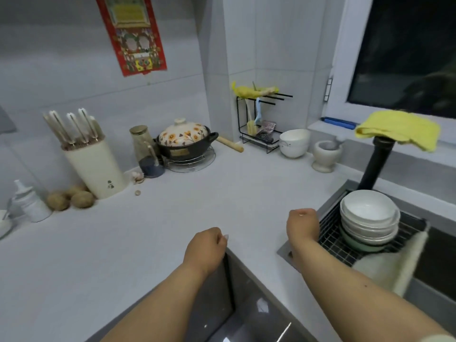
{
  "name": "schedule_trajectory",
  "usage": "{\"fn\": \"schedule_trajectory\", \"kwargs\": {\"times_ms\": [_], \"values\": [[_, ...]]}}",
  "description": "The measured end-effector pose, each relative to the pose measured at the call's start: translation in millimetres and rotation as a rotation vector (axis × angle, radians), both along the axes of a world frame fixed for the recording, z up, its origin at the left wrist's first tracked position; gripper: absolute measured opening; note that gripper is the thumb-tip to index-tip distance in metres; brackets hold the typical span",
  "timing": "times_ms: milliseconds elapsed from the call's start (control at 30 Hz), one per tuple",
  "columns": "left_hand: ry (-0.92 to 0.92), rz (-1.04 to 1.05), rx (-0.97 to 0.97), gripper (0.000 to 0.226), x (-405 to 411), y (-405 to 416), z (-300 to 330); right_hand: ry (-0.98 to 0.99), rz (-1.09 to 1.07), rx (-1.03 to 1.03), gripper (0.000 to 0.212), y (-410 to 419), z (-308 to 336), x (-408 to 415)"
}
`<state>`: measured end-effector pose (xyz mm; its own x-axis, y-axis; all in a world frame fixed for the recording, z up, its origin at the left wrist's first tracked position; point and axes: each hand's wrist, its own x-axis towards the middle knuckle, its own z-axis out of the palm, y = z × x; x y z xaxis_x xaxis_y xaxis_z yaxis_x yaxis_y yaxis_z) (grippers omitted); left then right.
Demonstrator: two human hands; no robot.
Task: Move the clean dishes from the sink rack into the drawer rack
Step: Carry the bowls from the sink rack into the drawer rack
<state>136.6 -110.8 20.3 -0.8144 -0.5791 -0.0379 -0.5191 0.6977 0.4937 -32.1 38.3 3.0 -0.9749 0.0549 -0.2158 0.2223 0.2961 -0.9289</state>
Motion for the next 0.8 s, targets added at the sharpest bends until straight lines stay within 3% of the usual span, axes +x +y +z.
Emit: {"fn": "schedule_trajectory", "kwargs": {"times_ms": [100,233,333,533,700,800], "values": [[-0.004,-0.060,0.011,0.034,-22.9,16.4,-3.5,0.083,-0.179,0.180,0.021,45.0,3.2,-35.0],[-0.033,-0.123,0.028,0.033,-51.9,36.3,-10.0,0.216,-0.208,0.486,0.033,94.1,-3.7,-72.5],[-0.044,-0.169,0.032,0.033,-72.6,52.3,-14.3,0.250,-0.077,0.641,0.040,122.1,-10.6,-96.3],[-0.052,-0.250,0.058,0.033,-106.9,78.4,-16.2,0.075,0.214,0.881,0.031,147.6,-23.4,-123.7],[-0.039,-0.277,0.059,0.033,-130.6,91.3,-16.4,0.108,0.268,0.935,0.025,156.4,-31.4,-136.1],[-0.024,-0.283,0.094,0.034,-142.8,99.2,-17.1,0.170,0.241,0.850,0.022,155.8,-32.5,-140.5]]}}
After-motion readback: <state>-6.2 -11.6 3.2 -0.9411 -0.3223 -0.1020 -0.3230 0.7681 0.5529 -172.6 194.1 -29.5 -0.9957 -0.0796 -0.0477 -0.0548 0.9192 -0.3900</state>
